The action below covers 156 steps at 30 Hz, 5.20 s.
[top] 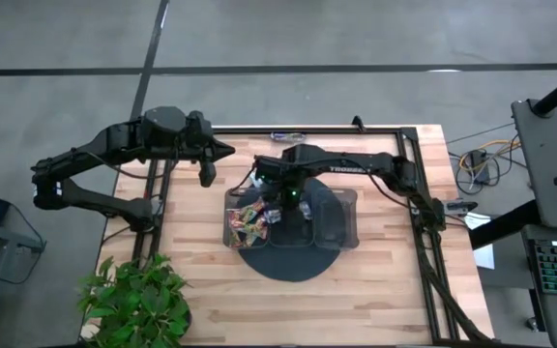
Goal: Pick and place Granola Bars by type
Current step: Put the blue granola bar into the middle black bin
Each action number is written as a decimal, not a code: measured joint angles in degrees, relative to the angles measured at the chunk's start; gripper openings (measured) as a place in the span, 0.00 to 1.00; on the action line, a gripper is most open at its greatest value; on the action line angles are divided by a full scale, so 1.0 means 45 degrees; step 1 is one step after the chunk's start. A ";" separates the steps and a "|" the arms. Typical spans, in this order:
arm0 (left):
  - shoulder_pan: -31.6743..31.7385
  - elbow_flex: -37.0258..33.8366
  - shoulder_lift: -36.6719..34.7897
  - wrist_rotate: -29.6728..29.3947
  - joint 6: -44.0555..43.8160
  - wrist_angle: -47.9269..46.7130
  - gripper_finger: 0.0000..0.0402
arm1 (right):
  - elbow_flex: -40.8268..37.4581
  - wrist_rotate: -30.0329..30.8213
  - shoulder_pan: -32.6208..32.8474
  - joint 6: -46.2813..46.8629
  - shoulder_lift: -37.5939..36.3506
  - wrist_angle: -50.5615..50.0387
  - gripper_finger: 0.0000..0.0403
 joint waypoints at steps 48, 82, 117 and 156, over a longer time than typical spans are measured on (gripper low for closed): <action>-0.0005 0.0000 -0.0019 0.0000 0.0998 0.0133 0.00 | -0.1632 0.2876 -0.1356 0.0179 -0.6322 0.3383 0.21; 0.3876 0.2821 0.4330 0.4328 0.2949 0.2198 0.03 | -0.7549 0.3431 -0.3007 0.1956 -1.1744 0.5995 0.02; 0.4001 0.7529 1.2399 -0.0336 0.7032 -0.1240 0.66 | -0.7549 0.3340 -0.3002 0.2013 -1.1749 0.5961 0.02; 0.5901 0.7490 1.5405 0.2842 0.7517 0.0509 0.65 | -0.7593 0.3344 -0.3002 0.1320 -1.1740 0.5579 0.02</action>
